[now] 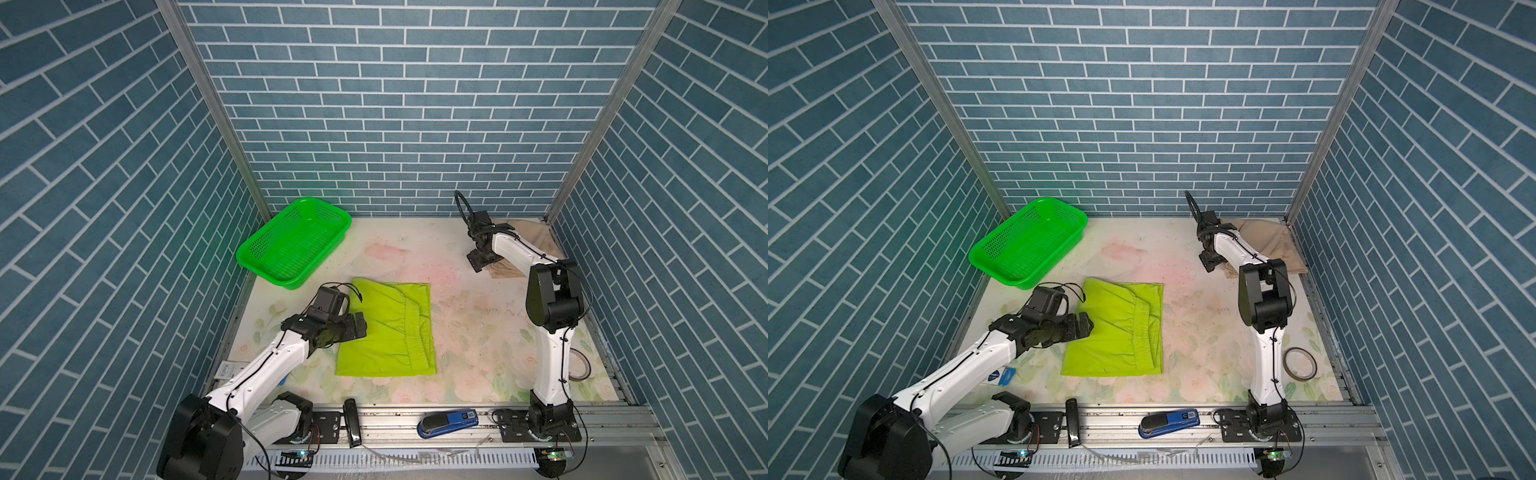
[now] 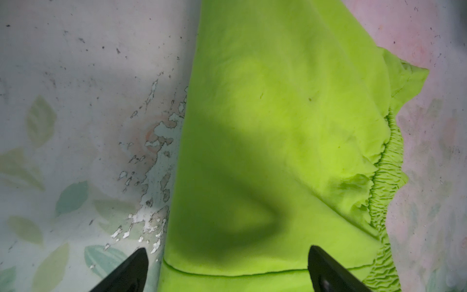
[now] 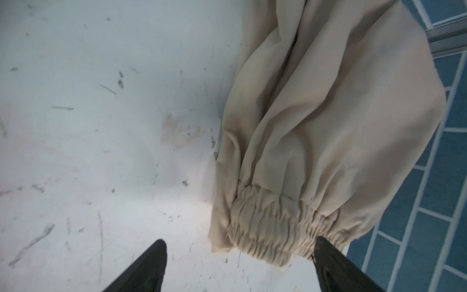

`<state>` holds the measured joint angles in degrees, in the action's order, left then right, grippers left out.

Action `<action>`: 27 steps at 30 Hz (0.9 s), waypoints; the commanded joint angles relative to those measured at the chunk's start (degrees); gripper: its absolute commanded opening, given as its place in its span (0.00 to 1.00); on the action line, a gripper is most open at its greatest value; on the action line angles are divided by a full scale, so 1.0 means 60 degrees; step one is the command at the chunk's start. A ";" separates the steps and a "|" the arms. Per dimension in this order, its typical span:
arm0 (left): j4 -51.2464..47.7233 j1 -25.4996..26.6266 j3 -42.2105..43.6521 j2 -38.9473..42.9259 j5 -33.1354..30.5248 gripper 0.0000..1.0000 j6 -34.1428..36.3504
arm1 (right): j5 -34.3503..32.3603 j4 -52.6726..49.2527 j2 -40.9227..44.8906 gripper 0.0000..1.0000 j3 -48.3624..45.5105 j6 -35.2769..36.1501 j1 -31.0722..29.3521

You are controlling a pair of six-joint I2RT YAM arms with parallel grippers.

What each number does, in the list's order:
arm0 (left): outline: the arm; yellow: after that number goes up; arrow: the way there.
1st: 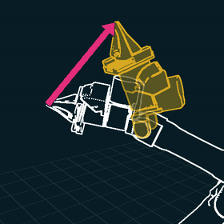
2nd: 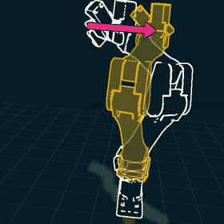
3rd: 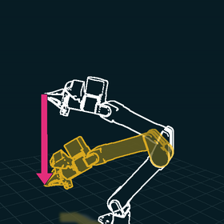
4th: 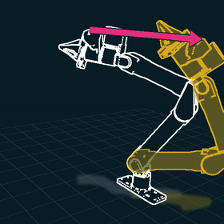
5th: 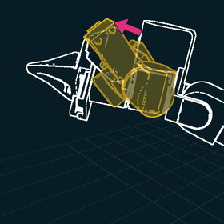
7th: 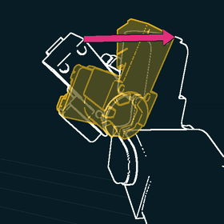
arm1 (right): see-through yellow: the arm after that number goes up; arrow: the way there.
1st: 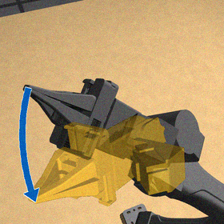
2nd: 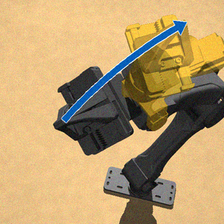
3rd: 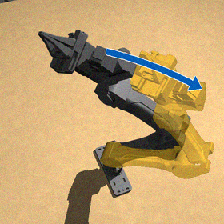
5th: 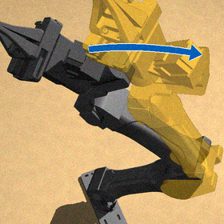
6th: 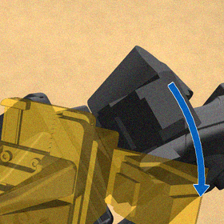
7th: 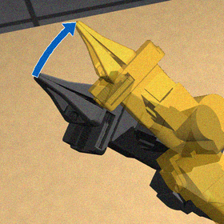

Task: Fold and stack the shorts
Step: 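Reach the right gripper to the beige shorts in the far corner and grasp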

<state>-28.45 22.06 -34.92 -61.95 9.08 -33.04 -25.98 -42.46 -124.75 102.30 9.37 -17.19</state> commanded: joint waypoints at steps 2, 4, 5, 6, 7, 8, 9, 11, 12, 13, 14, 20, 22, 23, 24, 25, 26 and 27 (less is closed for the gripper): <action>0.0017 -0.0160 0.0066 -0.0144 0.0050 1.00 0.0041 | -0.0259 -0.0229 -0.0803 0.91 0.0381 0.0596 0.0238; 0.0037 -0.0206 0.0077 -0.0160 0.0092 1.00 0.0046 | -0.0219 -0.0233 -0.0928 0.91 0.0368 0.0610 0.0370; 0.0081 -0.0227 0.0091 -0.0163 0.0121 1.00 0.0042 | -0.0166 -0.0232 -0.0973 0.91 0.0331 0.0594 0.0425; 0.0104 -0.0263 0.0092 -0.0177 0.0158 1.00 0.0044 | -0.0112 -0.0235 -0.0994 0.91 0.0278 0.0585 0.0469; 0.0127 -0.0277 0.0085 -0.0221 0.0197 1.00 0.0042 | -0.0035 -0.0208 -0.0995 0.91 0.0188 0.0563 0.0503; 0.0140 -0.0306 0.0066 -0.0258 0.0214 1.00 0.0042 | 0.0021 -0.0188 -0.1003 0.90 0.0087 0.0560 0.0534; 0.0151 -0.0323 0.0041 -0.0301 0.0226 1.00 0.0050 | 0.0023 -0.0155 -0.0996 0.89 0.0008 0.0536 0.0551; 0.0160 -0.0352 -0.0017 -0.0415 0.0250 1.00 0.0072 | 0.0053 -0.0145 -0.0997 0.83 -0.0168 0.0459 0.0594; 0.0178 -0.0367 -0.0046 -0.0445 0.0266 1.00 0.0086 | 0.0104 -0.0138 -0.0983 0.78 -0.0223 0.0398 0.0604; 0.0198 -0.0381 -0.0067 -0.0496 0.0279 1.00 0.0094 | 0.0185 -0.0145 -0.0962 0.72 -0.0303 0.0313 0.0618; 0.0200 -0.0382 -0.0096 -0.0537 0.0302 1.00 0.0100 | 0.0278 -0.0135 -0.0939 0.66 -0.0397 0.0239 0.0632; 0.0132 -0.0483 -0.0186 -0.0499 0.0309 1.00 0.0224 | 0.0808 -0.0064 -0.0668 0.17 -0.0872 -0.0176 0.0668; 0.0072 -0.0513 -0.0201 -0.0505 0.0296 1.00 0.0280 | 0.1040 -0.0044 -0.0486 0.02 -0.1110 -0.0414 0.0668; 0.0062 -0.0542 -0.0201 -0.0496 0.0302 1.00 0.0305 | 0.1201 -0.0015 -0.0351 0.00 -0.1260 -0.0572 0.0671; 0.0054 -0.0576 -0.0201 -0.0485 0.0303 1.00 0.0306 | 0.1350 0.0000 -0.0231 0.00 -0.1408 -0.0754 0.0668; 0.0040 -0.0611 -0.0201 -0.0489 0.0301 1.00 0.0313 | 0.1530 -0.0006 -0.0207 0.00 -0.1571 -0.0995 0.0646; 0.0053 -0.0642 -0.0201 -0.0498 0.0302 1.00 0.0321 | 0.1693 -0.0017 0.0186 0.00 -0.1731 -0.1214 0.0618; 0.0068 -0.0676 -0.0201 -0.0490 0.0306 1.00 0.0335 | 0.1888 0.0015 0.0415 0.00 -0.2022 -0.1454 0.0558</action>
<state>-27.51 18.74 -35.05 -64.99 10.59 -32.10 -20.82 -37.47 -125.05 93.62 5.65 -13.50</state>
